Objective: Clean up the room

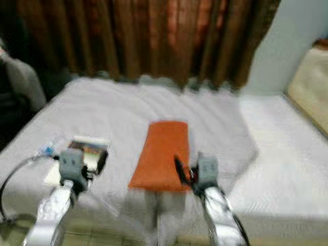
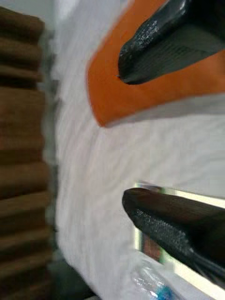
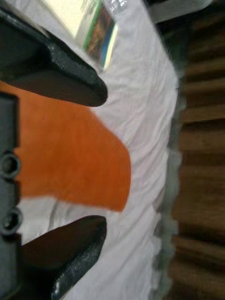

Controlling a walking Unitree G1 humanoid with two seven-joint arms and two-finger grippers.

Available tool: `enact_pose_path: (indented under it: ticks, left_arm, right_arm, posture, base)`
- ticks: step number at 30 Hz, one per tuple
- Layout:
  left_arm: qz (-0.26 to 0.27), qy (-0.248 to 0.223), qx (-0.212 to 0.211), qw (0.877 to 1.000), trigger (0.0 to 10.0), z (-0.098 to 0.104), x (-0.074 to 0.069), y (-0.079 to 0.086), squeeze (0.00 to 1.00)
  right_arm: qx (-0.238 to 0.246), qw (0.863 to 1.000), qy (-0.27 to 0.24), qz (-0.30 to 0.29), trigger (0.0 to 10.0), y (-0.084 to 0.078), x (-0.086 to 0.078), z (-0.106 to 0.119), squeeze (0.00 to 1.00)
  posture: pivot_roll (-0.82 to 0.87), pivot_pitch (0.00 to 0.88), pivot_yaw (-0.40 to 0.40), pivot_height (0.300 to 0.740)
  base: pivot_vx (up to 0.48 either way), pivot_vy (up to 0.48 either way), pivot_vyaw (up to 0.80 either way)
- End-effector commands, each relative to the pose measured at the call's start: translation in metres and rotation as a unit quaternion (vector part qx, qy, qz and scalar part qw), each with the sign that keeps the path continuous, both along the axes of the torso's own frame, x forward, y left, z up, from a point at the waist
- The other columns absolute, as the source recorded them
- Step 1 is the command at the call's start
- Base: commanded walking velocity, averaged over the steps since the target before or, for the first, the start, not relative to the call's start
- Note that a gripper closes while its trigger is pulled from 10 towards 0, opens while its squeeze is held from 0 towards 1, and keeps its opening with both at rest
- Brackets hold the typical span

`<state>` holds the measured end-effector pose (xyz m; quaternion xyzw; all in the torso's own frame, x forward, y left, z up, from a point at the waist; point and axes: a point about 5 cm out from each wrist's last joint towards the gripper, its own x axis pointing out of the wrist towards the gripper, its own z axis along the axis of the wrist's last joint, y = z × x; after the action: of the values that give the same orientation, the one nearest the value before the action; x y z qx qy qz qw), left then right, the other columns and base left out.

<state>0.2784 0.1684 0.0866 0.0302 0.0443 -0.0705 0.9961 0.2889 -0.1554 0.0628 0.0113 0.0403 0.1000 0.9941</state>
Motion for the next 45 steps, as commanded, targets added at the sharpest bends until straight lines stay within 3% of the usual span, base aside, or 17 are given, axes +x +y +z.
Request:
enact_pose_path:
  ticks: [1, 8, 21, 35, 37, 40, 43, 45]
  left_arm:
    - [-0.008, -0.002, 0.004, 1.0, 10.0, 0.003, 0.005, -0.004, 0.0]
    - [-0.012, -0.003, 0.003, 1.0, 10.0, 0.003, 0.008, -0.01, 0.0]
    - [-0.021, -0.001, 0.014, 1.0, 10.0, 0.004, 0.014, -0.011, 0.0]
    - [-0.017, 0.012, 0.009, 1.0, 10.0, -0.003, 0.017, -0.017, 0.0]
    - [-0.007, 0.022, 0.011, 1.0, 10.0, -0.006, 0.017, -0.015, 0.0]
    - [0.025, 0.062, -0.017, 0.998, 10.0, -0.019, 0.026, -0.008, 0.0]
    - [0.008, 0.108, -0.056, 0.993, 10.0, -0.033, 0.028, -0.011, 0.0]
    - [0.0, 0.159, -0.104, 0.982, 10.0, -0.048, 0.03, -0.012, 0.0]
  right_arm:
    - [0.003, 1.0, 0.008, -0.008, 10.0, -0.005, 0.002, -0.002, 0.0]
    - [0.003, 1.0, 0.012, -0.006, 10.0, -0.004, 0.003, -0.003, 0.0]
    - [0.003, 1.0, 0.024, -0.02, 10.0, -0.008, 0.005, -0.007, 0.0]
    - [0.0, 0.999, 0.029, -0.017, 10.0, -0.01, 0.006, -0.008, 0.0]
    - [0.013, 0.999, 0.034, -0.012, 10.0, -0.009, 0.006, -0.009, 0.0]
    - [0.032, 0.995, 0.09, 0.009, 10.0, -0.001, 0.014, -0.02, 0.0]
    - [0.052, 0.992, 0.116, -0.001, 10.0, -0.002, 0.018, -0.025, 0.0]
    - [0.063, 0.99, 0.129, -0.009, 10.0, -0.004, 0.021, -0.028, 0.0]
  posture:
    - [0.09, 0.0, -0.049, 0.74]
    - [0.09, 0.0, -0.05, 0.74]
    - [0.09, 0.0, -0.051, 0.74]
    - [0.08, 0.0, -0.054, 0.74]
    - [0.08, 0.0, -0.051, 0.74]
    - [0.08, 0.0, -0.05, 0.74]
    - [0.09, 0.073, -0.061, 0.74]
    - [0.09, 0.116, -0.068, 0.74]
  base:
    - [0.458, 0.0, 0.0]
    - [0.46, 0.0, 0.0]
    - [0.458, 0.0, -0.8]
    - [0.303, -0.179, 0.0]
    - [0.403, -0.15, 0.0]
    - [0.0, 0.0, 0.0]
    - [0.0, 0.0, 0.0]
    - [0.0, 0.0, 0.0]
